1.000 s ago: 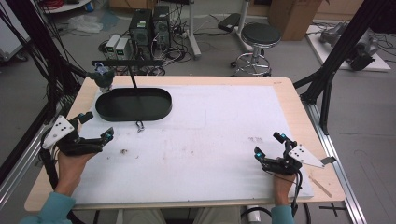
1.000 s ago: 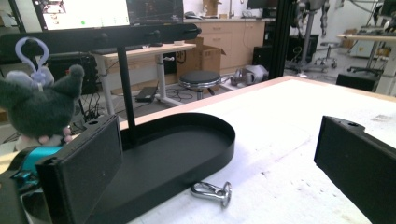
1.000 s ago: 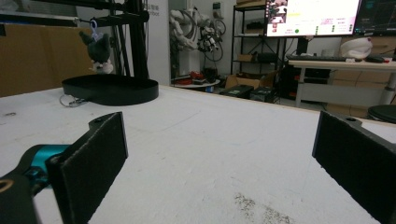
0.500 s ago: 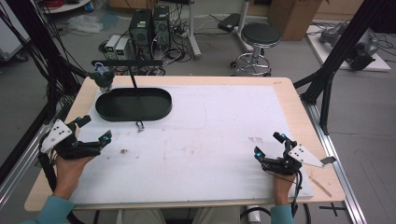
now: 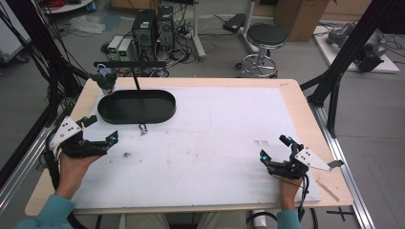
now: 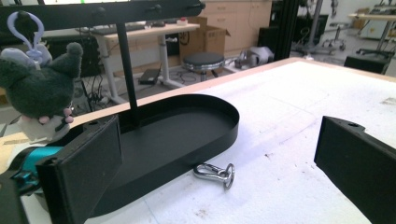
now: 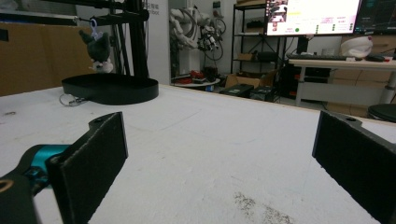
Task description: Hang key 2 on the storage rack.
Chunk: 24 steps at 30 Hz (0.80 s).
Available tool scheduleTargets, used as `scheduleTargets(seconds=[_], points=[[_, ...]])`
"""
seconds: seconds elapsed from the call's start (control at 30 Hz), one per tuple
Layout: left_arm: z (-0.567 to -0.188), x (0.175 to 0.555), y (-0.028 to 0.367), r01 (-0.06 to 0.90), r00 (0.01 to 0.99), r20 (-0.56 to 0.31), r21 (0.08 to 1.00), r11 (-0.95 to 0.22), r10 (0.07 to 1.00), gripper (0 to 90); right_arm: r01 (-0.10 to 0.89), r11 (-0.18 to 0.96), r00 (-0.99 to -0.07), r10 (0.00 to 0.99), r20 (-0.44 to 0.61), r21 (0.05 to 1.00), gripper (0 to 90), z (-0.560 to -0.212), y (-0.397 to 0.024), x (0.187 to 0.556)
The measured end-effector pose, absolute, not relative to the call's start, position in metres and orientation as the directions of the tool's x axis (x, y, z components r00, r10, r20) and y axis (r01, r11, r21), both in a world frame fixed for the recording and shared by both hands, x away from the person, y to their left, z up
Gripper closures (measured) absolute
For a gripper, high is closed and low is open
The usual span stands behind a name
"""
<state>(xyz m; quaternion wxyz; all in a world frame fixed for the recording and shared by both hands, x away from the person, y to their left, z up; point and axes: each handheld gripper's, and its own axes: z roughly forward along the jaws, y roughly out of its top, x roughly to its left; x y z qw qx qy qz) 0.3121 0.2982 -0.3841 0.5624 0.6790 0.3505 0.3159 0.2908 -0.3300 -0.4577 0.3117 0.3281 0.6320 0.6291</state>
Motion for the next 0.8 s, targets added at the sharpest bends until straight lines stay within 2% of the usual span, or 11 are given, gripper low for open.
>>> scheduleTargets(seconds=[0.37, 0.47, 0.8], points=[[-0.377, 0.339, 0.277, 0.213, 0.618, 0.071, 0.944, -0.254, 0.783, 1.7, 0.025, -0.010, -0.590, 0.807, 0.023, 1.000, 2.5, -0.458, -0.330, 0.290], [-0.377, 0.347, 0.272, 0.241, 0.644, 0.042, 0.936, -0.255, 0.764, 1.7, 0.025, -0.010, -0.590, 0.807, 0.023, 1.000, 2.5, -0.458, -0.330, 0.290], [-0.383, 0.371, 0.255, 0.308, 0.670, 0.073, 0.878, -0.366, 0.739, 2.0, 0.024, -0.011, -0.591, 0.806, 0.023, 1.000, 2.5, -0.458, -0.330, 0.291]])
